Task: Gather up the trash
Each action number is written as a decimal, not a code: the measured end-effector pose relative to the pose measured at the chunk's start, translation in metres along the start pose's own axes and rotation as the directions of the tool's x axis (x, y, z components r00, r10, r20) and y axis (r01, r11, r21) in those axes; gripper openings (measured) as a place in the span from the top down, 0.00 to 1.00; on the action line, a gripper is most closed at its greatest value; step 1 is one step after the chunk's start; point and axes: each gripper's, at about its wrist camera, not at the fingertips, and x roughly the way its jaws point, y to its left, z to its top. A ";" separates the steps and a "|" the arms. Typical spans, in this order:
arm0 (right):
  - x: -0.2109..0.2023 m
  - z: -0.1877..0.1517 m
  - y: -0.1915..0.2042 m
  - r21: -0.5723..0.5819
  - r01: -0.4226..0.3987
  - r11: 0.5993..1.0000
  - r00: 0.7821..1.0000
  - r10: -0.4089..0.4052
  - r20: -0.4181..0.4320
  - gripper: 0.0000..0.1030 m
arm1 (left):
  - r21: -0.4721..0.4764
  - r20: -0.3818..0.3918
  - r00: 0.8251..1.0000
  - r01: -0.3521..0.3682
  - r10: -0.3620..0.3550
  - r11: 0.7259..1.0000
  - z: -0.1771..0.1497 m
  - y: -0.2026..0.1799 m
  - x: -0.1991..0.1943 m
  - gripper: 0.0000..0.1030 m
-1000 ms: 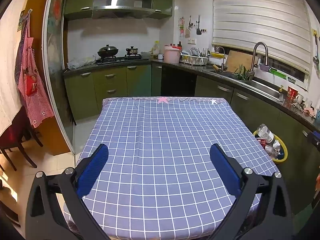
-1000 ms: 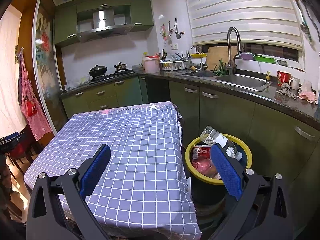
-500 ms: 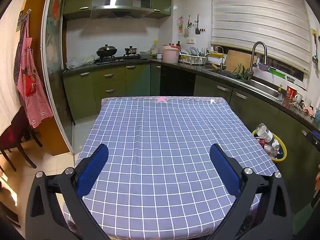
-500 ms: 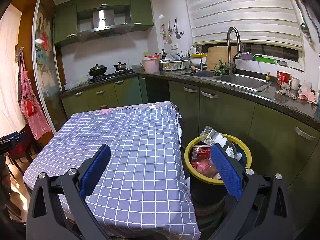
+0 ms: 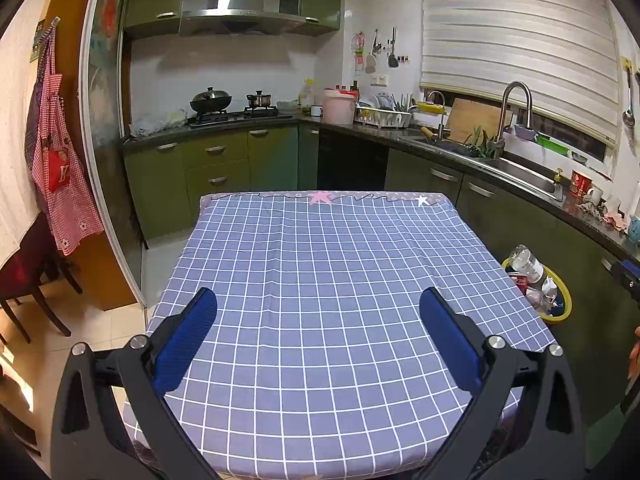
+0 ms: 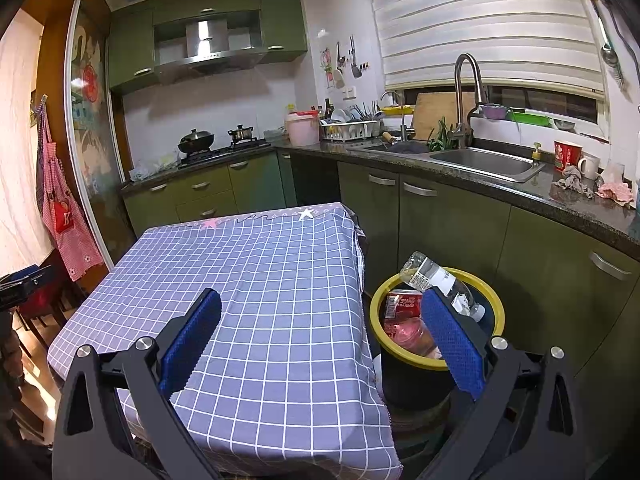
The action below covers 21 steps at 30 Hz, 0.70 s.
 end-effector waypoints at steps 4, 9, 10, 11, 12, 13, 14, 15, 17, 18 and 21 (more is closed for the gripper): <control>0.001 0.000 -0.001 0.001 0.000 1.000 1.000 0.000 -0.003 0.04 | 0.005 -0.004 1.000 0.003 -0.003 1.000 0.002 -0.001 0.001 0.06; 0.001 0.001 0.000 -0.001 -0.003 1.000 1.000 0.003 -0.005 0.04 | 0.008 -0.013 1.000 0.002 -0.002 1.000 0.001 -0.003 0.003 0.06; 0.001 0.001 0.001 0.000 -0.002 1.000 1.000 0.002 -0.004 0.04 | 0.010 -0.016 1.000 0.004 -0.004 1.000 0.002 -0.003 0.003 0.06; 0.001 0.001 0.001 0.000 -0.002 1.000 1.000 0.002 -0.004 0.04 | 0.011 -0.017 1.000 0.006 -0.006 1.000 0.002 -0.003 0.004 0.06; 0.001 0.001 0.001 0.000 -0.002 1.000 1.000 0.002 -0.004 0.04 | 0.011 -0.020 1.000 0.007 -0.007 1.000 0.002 -0.003 0.004 0.06; 0.001 0.001 0.001 0.000 -0.002 1.000 1.000 0.002 -0.004 0.04 | 0.014 -0.025 1.000 0.009 -0.008 1.000 0.002 -0.003 0.005 0.06; 0.001 0.001 0.001 0.000 -0.002 1.000 1.000 0.002 -0.004 0.04 | 0.016 -0.029 1.000 0.008 -0.008 1.000 0.002 -0.003 0.006 0.06; 0.001 0.001 0.000 0.000 -0.003 1.000 1.000 0.003 -0.004 0.04 | 0.018 -0.033 0.999 0.009 -0.008 1.000 0.001 -0.004 0.007 0.06; 0.002 0.001 0.001 0.000 -0.002 1.000 1.000 0.002 -0.005 0.04 | 0.019 -0.040 0.999 0.011 -0.010 1.000 0.002 -0.003 0.009 0.06; 0.002 0.000 0.001 0.001 -0.002 1.000 1.000 0.002 -0.006 0.04 | 0.021 -0.043 0.999 0.011 -0.010 1.000 0.001 -0.003 0.009 0.06; 0.002 0.000 0.001 0.000 -0.001 1.000 1.000 0.001 -0.006 0.04 | 0.026 -0.046 0.999 0.012 -0.011 1.000 0.002 -0.003 0.011 0.06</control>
